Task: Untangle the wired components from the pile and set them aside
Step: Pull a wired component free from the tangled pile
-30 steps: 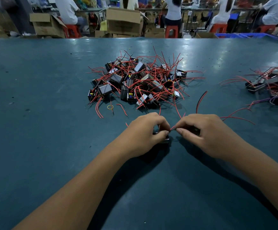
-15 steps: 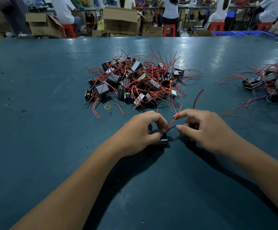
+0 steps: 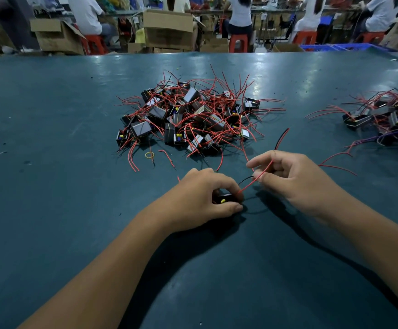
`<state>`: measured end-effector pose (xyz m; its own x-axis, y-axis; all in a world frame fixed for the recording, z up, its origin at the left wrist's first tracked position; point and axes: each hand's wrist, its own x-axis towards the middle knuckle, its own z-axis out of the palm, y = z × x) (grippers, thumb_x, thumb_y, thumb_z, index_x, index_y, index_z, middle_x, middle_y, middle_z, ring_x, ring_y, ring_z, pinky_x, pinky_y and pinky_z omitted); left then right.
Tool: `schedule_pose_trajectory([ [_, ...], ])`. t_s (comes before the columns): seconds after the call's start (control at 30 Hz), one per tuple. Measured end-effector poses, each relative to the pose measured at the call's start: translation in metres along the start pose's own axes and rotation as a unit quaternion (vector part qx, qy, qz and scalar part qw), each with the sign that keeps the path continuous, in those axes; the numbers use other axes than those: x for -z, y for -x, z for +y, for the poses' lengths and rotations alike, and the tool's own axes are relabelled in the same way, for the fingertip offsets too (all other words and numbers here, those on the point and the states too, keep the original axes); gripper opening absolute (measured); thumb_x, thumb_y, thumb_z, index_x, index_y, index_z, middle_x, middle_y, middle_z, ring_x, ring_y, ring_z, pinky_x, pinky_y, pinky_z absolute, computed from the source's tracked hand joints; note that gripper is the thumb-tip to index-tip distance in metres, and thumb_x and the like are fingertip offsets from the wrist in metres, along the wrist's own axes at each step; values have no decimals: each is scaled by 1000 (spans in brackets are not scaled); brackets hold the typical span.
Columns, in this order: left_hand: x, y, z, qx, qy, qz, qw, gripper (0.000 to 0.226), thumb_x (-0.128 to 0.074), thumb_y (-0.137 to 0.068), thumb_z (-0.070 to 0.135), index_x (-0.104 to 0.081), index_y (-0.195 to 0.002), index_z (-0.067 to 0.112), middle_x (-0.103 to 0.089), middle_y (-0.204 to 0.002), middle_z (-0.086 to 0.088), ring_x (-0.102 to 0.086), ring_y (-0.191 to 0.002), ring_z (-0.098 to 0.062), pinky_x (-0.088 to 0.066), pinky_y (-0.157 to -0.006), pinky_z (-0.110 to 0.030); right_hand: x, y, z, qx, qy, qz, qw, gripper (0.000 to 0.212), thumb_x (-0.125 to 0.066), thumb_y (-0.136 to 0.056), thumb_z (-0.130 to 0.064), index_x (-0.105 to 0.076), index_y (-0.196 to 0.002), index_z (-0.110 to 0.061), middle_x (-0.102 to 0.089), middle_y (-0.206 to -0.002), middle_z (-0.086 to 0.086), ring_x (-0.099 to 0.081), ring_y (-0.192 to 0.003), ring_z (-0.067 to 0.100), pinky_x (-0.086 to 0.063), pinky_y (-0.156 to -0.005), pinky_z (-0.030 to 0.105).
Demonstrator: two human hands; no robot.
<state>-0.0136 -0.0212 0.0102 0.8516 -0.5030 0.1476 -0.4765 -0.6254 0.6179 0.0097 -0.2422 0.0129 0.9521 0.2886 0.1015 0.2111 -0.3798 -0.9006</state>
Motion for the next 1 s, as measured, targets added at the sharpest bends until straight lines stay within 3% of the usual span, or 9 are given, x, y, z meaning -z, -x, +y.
schedule_pose_trajectory([
  [0.1, 1, -1, -2, -15, -34, 11, 999, 14, -72, -89, 38, -74, -100, 30, -69, -94, 15, -52, -94, -6, -38, -96, -33, 18, -1, -6, 18, -26, 37, 999, 11, -64, -92, -3, -70, -99, -10, -74, -89, 14, -71, -79, 17, -58, -75, 24],
  [0.27, 9, -2, -8, 3, -64, 43, 997, 9, -72, -90, 34, -75, -98, 30, -69, -93, 17, -54, -95, -9, -38, -97, -36, 53, -6, -5, 33, -24, 219, 975, 13, -55, -97, 1, -67, -95, -4, -72, -89, 20, -73, -73, 22, -62, -73, 30],
  [0.33, 12, -1, -11, 13, -69, 48, 996, 9, -72, -90, 32, -75, -98, 29, -66, -90, 18, -54, -95, -10, -40, -95, -37, 52, -8, 2, 26, 68, 198, 977, 10, -62, -94, -6, -68, -90, -12, -74, -87, 10, -73, -77, 16, -60, -78, 26],
  [0.43, 16, 0, -15, 16, -73, 52, 996, 10, -71, -91, 35, -75, -98, 28, -60, -84, 24, -53, -91, -9, -43, -90, -37, 43, -7, 6, 20, 223, 134, 965, 10, -77, -84, -23, -67, -84, -26, -72, -83, -12, -67, -76, -4, -44, -71, 2],
  [0.53, 17, 0, -15, 32, -48, 51, 997, 37, -52, -91, 56, -75, -94, 26, -68, -83, 13, -58, -86, -14, -44, -83, -36, 36, -5, 7, 41, 263, 104, 958, 17, -81, -80, -26, -67, -89, -26, -69, -88, -12, -61, -83, -9, -40, -70, -2],
  [0.63, 16, -2, -16, 71, 23, 65, 995, 53, -40, -89, 64, -76, -85, 24, -70, -79, -6, -63, -79, -22, -50, -76, -40, 32, -4, 9, 71, 296, 81, 949, 15, -80, -82, -25, -67, -90, -25, -67, -89, -14, -56, -84, -15, -38, -71, -1],
  [0.7, 15, -2, -16, 94, 61, 81, 990, 52, -43, -90, 64, -76, -77, 27, -68, -71, -7, -63, -66, -19, -50, -66, -36, 30, -4, 9, 83, 300, 74, 947, 13, -79, -83, -25, -68, -89, -25, -64, -87, -16, -55, -85, -16, -37, -72, 0],
  [0.77, 15, -1, -16, 103, 53, 93, 989, 47, -49, -93, 60, -76, -72, 28, -67, -65, -4, -60, -59, -16, -47, -59, -33, 27, -4, 8, 91, 300, 67, 947, 11, -78, -83, -26, -68, -88, -26, -64, -87, -14, -57, -83, -7, -39, -73, 7],
  [1.0, 22, 0, -22, 91, 26, 93, 991, 23, -73, -87, 43, -73, -71, 27, -65, -66, -9, -59, -66, -29, -48, -63, -39, 16, -1, 2, 141, 328, 31, 933, 13, -75, -84, -27, -66, -82, -19, -63, -89, -2, -57, -88, 19, -43, -83, 34],
])
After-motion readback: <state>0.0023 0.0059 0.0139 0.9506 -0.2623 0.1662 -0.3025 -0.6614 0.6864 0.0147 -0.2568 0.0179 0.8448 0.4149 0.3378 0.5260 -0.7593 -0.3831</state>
